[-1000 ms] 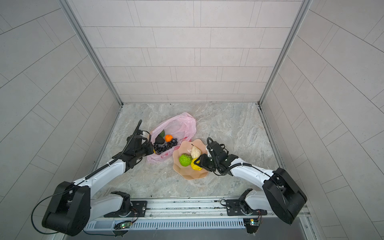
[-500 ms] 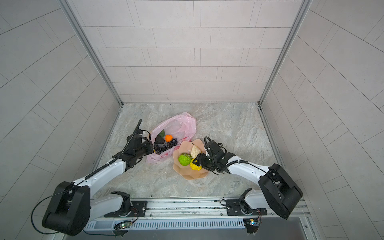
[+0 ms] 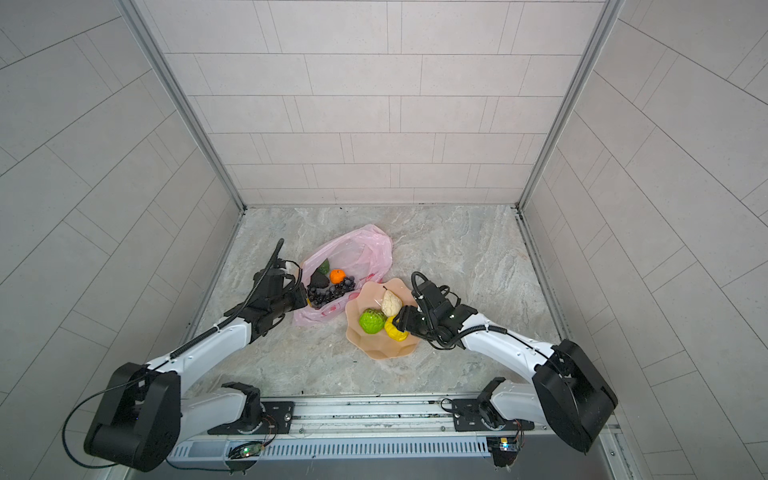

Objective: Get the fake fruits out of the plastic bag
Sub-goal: 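Set the lemon beside the custard apple and open the right gripper, then move the right gripper back into the bag toward the orange and grapes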

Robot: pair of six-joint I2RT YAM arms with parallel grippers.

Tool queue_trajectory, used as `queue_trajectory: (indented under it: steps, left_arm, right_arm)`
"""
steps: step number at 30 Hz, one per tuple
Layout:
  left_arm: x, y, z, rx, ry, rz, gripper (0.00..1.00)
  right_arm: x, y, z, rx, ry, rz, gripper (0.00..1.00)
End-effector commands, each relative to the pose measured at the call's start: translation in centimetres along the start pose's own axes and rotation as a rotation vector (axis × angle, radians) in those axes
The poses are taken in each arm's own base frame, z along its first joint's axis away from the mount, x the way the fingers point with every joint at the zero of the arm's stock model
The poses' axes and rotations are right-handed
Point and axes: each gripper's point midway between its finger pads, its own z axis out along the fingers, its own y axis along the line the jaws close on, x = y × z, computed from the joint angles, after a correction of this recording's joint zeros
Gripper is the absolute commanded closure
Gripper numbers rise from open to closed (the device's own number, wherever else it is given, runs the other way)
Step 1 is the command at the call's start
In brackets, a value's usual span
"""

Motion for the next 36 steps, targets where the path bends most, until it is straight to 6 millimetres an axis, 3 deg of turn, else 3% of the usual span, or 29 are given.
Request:
queue_trajectory:
  steps: [1,7,17,23,30,33,36]
  left_arm:
    - [-0.9,-0.5,-0.1,0.003,-0.016,0.018,0.98]
    - [-0.8,-0.5,0.0,0.005,-0.013,0.019,0.98]
    - [-0.8,-0.6,0.0,0.009,-0.012,0.017,0.97]
    - [-0.8,-0.7,0.0,0.016,-0.009,0.017,0.97]
    - [-0.9,-0.1,-0.1,-0.02,-0.015,0.016,0.98]
    - [-1.0,0.7,-0.3,-0.067,-0.016,0.017,0.97]
    - [-1.2,0.9,-0.5,-0.086,-0.024,0.015,0.97]
  right_arm:
    - [-0.6,-0.4,-1.1,0.041,-0.039,-0.02,0.34]
    - [-0.5,0.0,-1.0,0.017,-0.035,-0.025,0.44]
    - [0.3,2.6,0.3,-0.066,0.01,-0.032,0.45]
    - [0.2,2.5,0.2,-0.046,0.002,-0.044,0.45]
    - [-1.5,2.0,-2.2,0.05,-0.072,-0.144,0.4]
    - [-3.5,3.9,-4.7,0.054,-0.151,-0.265,0.38]
    - [-5.5,7.1,-6.5,-0.002,-0.226,-0.364,0.35]
